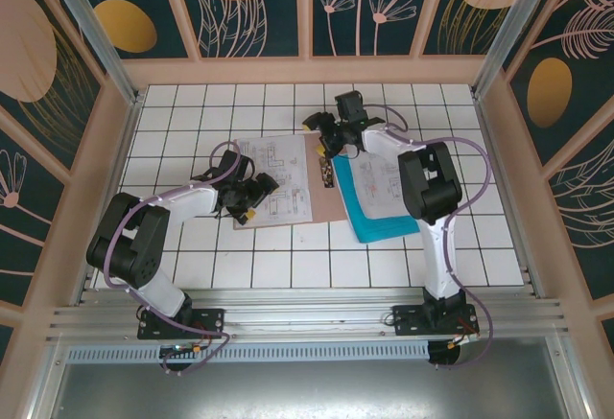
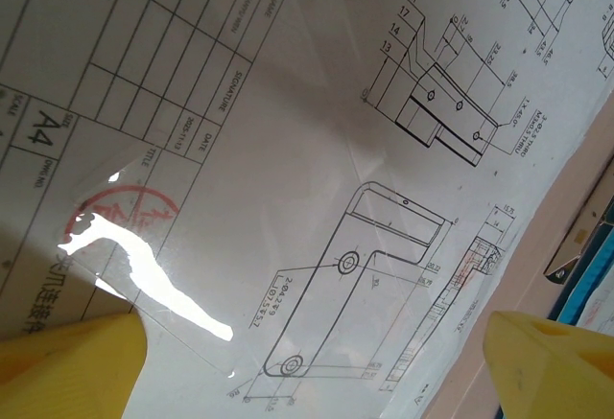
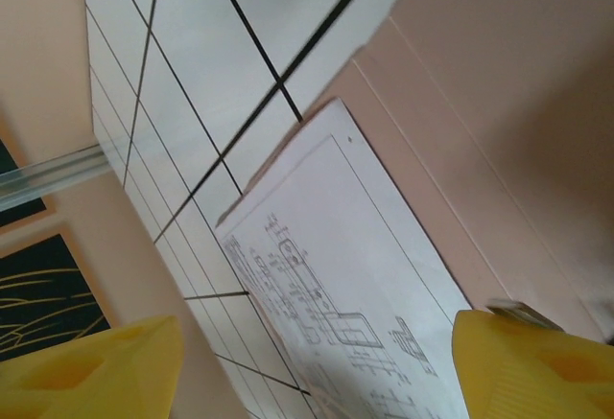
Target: Put the files into the folder
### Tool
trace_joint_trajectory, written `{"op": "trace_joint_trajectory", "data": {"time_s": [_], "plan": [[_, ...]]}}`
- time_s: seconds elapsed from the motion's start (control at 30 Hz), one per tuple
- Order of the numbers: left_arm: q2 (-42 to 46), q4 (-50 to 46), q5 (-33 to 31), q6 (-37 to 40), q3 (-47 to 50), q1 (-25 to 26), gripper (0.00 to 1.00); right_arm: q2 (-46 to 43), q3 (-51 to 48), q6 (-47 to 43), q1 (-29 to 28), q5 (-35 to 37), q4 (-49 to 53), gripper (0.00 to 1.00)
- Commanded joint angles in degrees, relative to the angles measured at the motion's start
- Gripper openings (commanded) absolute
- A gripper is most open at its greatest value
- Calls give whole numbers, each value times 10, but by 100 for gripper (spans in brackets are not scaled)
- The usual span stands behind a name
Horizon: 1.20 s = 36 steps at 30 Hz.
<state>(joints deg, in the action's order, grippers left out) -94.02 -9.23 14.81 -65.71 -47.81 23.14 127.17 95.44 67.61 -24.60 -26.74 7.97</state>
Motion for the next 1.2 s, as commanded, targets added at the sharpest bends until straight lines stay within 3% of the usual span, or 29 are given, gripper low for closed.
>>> {"op": "trace_joint_trajectory", "data": {"time_s": [0.0, 0.27, 0.5, 0.63, 0.77, 0.93, 1.17], "plan": [[-20, -56, -29, 19, 13, -12, 93, 20, 41, -14, 4, -12, 15, 74], [-20, -59, -27, 22, 3, -16, 93, -32, 56, -59, 7, 28, 37, 73], [-18, -94, -5, 53, -75, -3, 90, -201, -138, -81, 35, 74, 5, 72], [-38, -103, 55, 60, -147, 40, 86, -302, -289, -71, 75, 82, -10, 71], [-85, -57, 126, 32, -171, 95, 80, -347, -381, -72, 115, 78, -3, 69], [-145, -5, 178, -17, -199, 171, 74, -342, -411, -87, 140, 81, 18, 69], [-185, 60, 195, -85, -192, 250, 66, -288, -392, -99, 149, 73, 23, 69]]}}
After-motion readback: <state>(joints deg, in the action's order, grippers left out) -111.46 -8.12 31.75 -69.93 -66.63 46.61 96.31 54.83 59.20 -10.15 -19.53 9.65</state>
